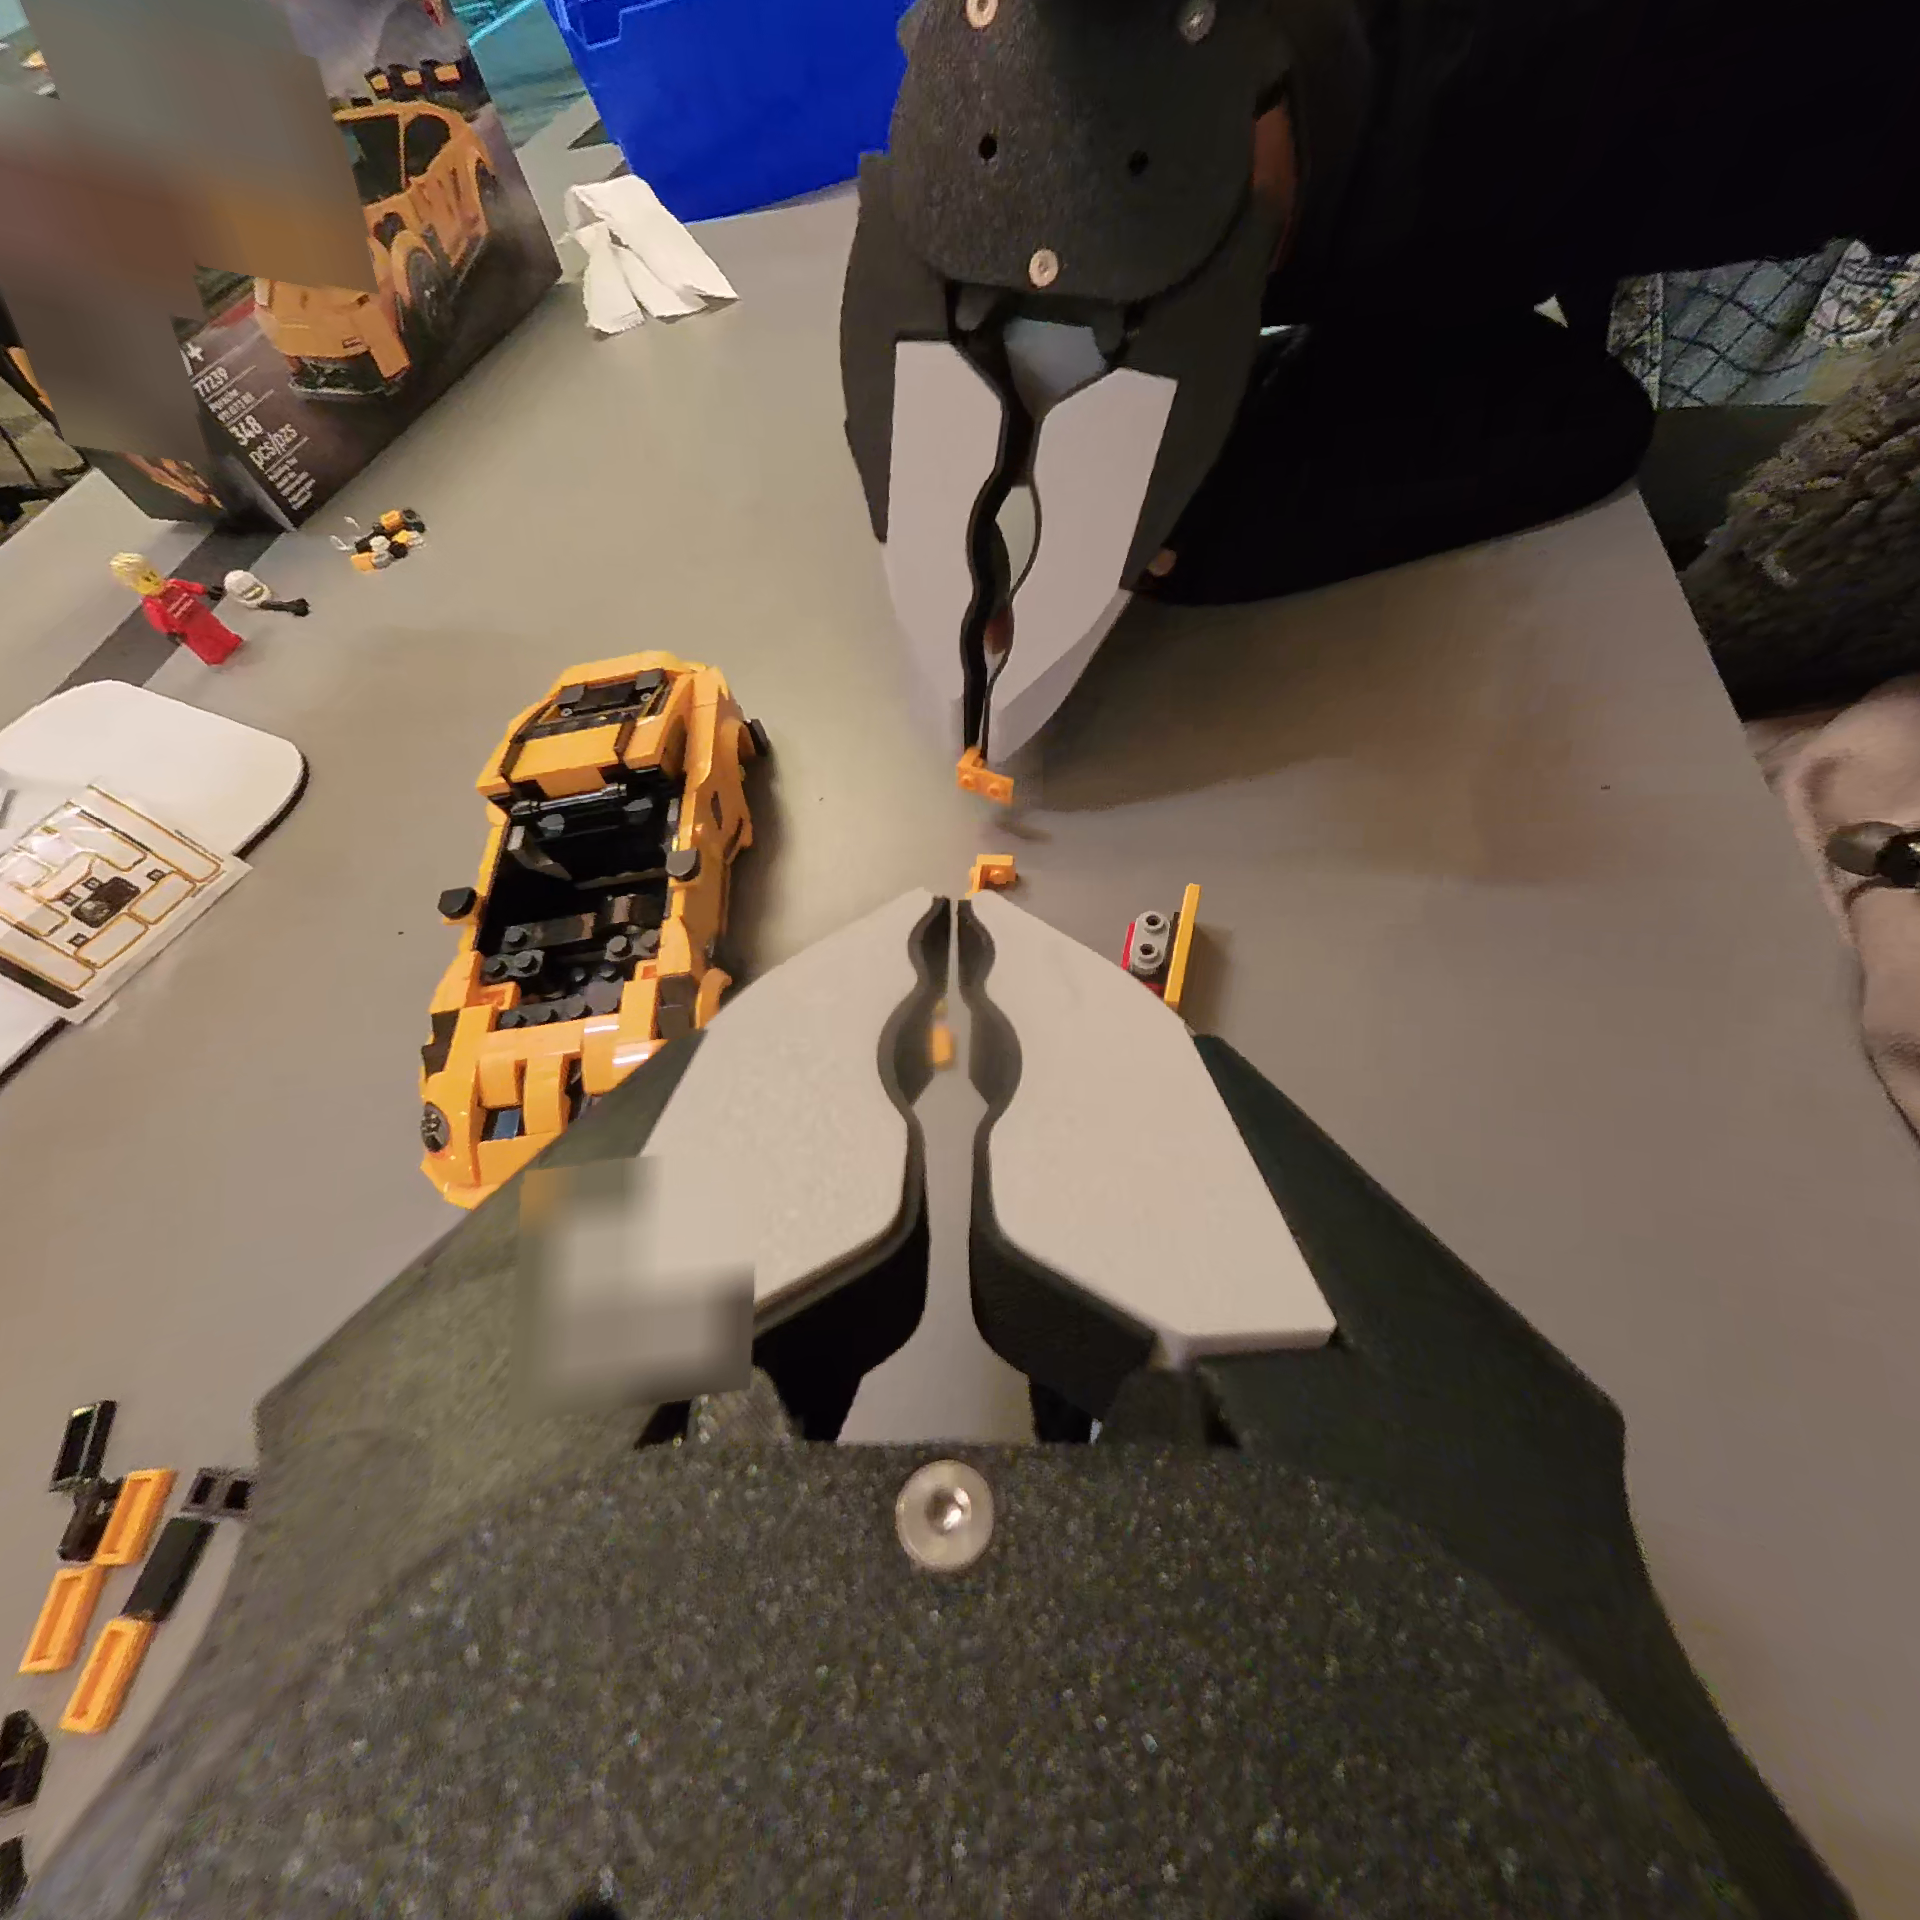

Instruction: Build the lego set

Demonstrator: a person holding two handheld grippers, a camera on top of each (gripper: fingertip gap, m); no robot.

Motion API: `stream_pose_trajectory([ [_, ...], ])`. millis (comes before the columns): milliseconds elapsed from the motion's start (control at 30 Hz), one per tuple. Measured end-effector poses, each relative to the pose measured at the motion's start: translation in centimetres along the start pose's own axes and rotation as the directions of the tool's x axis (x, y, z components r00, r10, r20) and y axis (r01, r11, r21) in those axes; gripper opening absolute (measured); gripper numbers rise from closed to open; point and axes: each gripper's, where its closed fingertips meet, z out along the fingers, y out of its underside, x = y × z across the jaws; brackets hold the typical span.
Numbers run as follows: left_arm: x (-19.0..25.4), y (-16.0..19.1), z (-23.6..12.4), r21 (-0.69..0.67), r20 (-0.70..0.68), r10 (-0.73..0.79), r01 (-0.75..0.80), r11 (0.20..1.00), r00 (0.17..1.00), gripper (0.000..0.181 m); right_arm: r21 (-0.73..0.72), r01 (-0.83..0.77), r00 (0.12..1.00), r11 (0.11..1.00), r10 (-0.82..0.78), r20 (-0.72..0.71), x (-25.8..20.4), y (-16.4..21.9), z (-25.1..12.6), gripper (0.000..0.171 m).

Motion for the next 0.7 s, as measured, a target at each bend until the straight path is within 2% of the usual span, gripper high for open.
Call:
stream_pose_trajectory([
  [233, 0.7, -1.4, -0.2, 0.070, -0.040, -0.056, 0.059, 0.996, 0.998, 0.006, 0.185, 0.058, 0.996, 0.981, -0.043, -0.081, -1.5, -3.8, -2.1, 0.002],
  [433, 2.8, -2.3, 0.4, 0.078, -0.063, 0.032, -0.027, 0.997, 0.997, 0.009, 0.270, 0.098, 0.990, 0.958, -0.066, -0.128, -3.3, -5.8, -2.7, 0.002],
  [567, 3.1, -1.9, 1.0, 0.028, -0.007, 0.114, -0.114, 0.993, 0.993, 0.011, 0.202, -0.032, 0.994, 0.979, 0.051, -0.093, -3.7, -5.5, -1.9, 0.002],
  [700, 3.0, -1.6, 1.1, -0.004, 0.013, 0.131, -0.131, 0.991, 0.991, 0.008, 0.180, -0.267, 0.963, 0.947, 0.269, 0.016, -3.9, -5.7, -1.5, 0.002],
])
